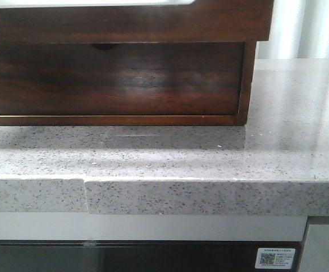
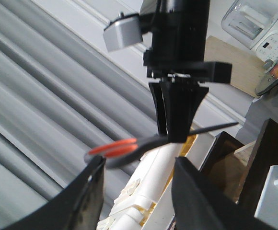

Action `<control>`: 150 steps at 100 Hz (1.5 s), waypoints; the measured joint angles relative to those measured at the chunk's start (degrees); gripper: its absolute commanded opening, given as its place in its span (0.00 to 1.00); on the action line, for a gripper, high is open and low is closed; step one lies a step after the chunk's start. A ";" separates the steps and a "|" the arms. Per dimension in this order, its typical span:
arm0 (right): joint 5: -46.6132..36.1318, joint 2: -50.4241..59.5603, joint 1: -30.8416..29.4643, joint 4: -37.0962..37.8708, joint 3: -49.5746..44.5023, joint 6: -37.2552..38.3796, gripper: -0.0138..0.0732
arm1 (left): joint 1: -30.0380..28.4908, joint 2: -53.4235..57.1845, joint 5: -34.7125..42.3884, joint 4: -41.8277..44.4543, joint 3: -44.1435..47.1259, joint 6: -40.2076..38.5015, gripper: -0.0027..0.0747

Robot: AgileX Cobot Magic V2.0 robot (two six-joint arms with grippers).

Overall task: Put scissors in drawer with both arms
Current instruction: 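Carry the scissors over the open drawer and release them inside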

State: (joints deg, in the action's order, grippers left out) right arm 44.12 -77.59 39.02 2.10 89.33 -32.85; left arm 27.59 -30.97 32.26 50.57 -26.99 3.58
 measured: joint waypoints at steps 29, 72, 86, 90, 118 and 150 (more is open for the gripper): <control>-0.09 -9.00 0.71 0.87 0.00 -0.46 0.07 | 0.00 0.00 0.00 0.00 0.00 0.00 0.43; -0.09 -11.65 0.79 0.87 0.00 -0.93 0.51 | 0.00 0.00 0.00 0.00 0.00 0.00 0.43; -0.94 -11.66 0.79 1.60 0.22 -0.93 0.59 | 0.00 0.00 0.00 0.00 0.00 0.00 0.43; -1.19 -11.66 0.79 1.73 0.22 -0.93 0.59 | 0.00 0.00 0.00 0.00 0.00 0.00 0.43; -0.66 -10.99 0.79 1.73 0.22 0.23 0.43 | 0.00 0.00 0.00 0.00 0.00 0.00 0.43; 1.44 -0.30 0.79 -1.56 0.22 4.44 0.09 | 0.00 0.00 -0.05 0.00 0.00 -4.36 0.20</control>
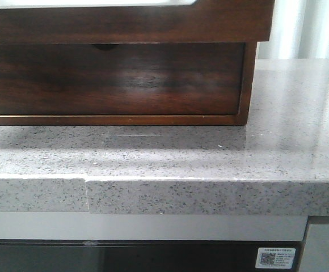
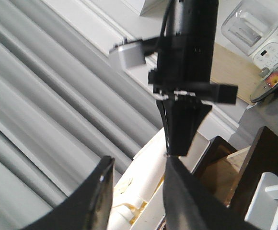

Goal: Put scissors in drawer with both arms

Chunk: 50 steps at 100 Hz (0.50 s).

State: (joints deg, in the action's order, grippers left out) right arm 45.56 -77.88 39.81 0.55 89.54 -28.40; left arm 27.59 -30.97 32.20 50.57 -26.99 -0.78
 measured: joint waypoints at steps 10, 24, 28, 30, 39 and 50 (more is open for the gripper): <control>-0.24 4.45 0.00 -1.79 0.00 0.12 0.09 | 0.00 0.00 -0.32 0.00 0.79 -1.12 0.03; -3.84 12.57 0.00 -4.88 -3.84 0.33 0.09 | 0.00 0.00 -0.55 0.00 2.77 -5.07 0.01; -5.83 15.64 0.00 -6.50 -6.35 0.33 0.09 | 0.00 0.00 -0.58 0.00 3.37 -7.31 0.01; -7.07 16.71 0.00 -7.29 -7.92 0.33 0.09 | 0.00 0.00 -0.67 0.00 3.66 -8.37 0.01; -12.61 24.31 0.00 -9.64 -16.41 0.33 0.09 | 0.00 0.29 -0.80 0.35 4.93 -12.73 0.01; -20.28 34.65 0.00 -10.68 -29.50 0.33 0.09 | 0.00 1.64 -1.15 0.58 6.66 -18.92 0.01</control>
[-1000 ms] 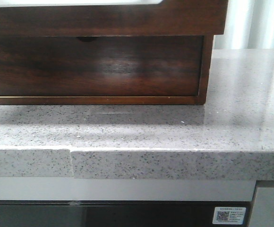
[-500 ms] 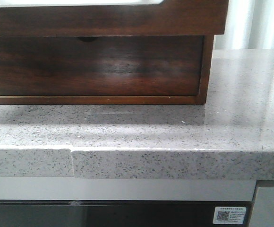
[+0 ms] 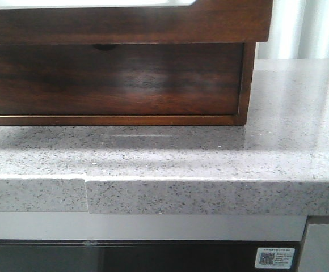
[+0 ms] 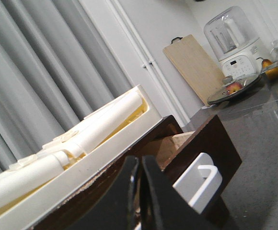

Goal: Put scissors in drawer with both arms

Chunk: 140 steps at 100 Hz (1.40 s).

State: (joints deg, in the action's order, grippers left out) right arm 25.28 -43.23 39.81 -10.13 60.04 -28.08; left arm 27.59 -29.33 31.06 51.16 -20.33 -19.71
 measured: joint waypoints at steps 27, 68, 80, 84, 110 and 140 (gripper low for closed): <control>-12.57 27.67 0.00 -2.53 -28.57 0.00 0.09 | 0.00 4.99 -1.33 0.00 5.60 -10.14 0.01; -9.98 43.87 0.00 -5.88 -47.61 0.11 0.09 | 0.00 11.59 -3.63 -5.13 18.14 -11.65 0.01; -9.70 43.87 0.00 -6.39 -48.39 0.11 0.09 | 0.00 11.71 -4.22 -5.26 20.43 -11.65 0.01; -9.94 43.87 0.00 -6.49 -48.49 0.11 0.09 | 0.00 11.71 -4.08 -5.55 20.43 -11.65 0.01; -10.17 43.87 0.00 -6.62 -48.52 0.11 0.09 | 0.00 11.81 -3.96 -5.03 20.43 -11.65 0.01; -10.17 43.87 0.00 -6.62 -48.52 0.11 0.09 | 0.00 11.81 -3.96 -5.04 20.43 -11.65 0.01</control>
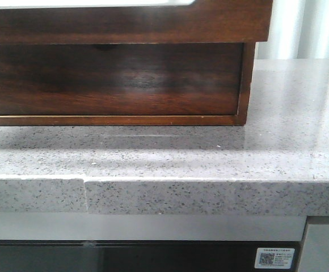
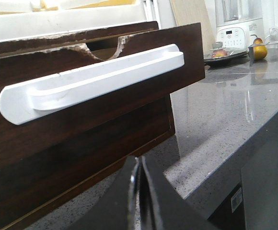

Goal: Put scissors in drawer with both arms

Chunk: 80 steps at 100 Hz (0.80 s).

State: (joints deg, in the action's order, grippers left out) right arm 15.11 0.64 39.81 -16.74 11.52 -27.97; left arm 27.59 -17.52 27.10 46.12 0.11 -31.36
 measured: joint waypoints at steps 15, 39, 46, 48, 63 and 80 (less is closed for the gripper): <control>0.00 0.00 0.00 0.00 0.00 0.00 0.09 | 0.00 0.13 -3.98 -0.24 0.00 0.00 0.01; 0.00 0.00 0.00 0.00 0.00 0.00 0.09 | -0.16 8.02 -21.15 -25.67 0.00 6.05 0.01; 0.00 0.00 0.00 0.00 0.00 0.00 0.09 | -1.41 11.22 -26.20 -34.22 0.00 10.69 0.01; 0.00 0.00 0.00 0.00 0.00 0.00 0.09 | -1.81 12.09 -27.87 -35.87 0.00 11.61 0.01; 0.00 0.00 0.00 0.00 0.00 0.00 0.09 | -8.73 17.24 -38.25 -40.59 0.00 16.28 0.01; 0.00 0.00 0.00 0.00 0.00 0.00 0.09 | -18.49 17.80 -41.63 -42.77 0.00 20.44 0.01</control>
State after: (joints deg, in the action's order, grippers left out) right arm 15.11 0.64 39.81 -16.74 11.52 -27.97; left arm 9.11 0.29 -14.54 3.35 0.11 -10.92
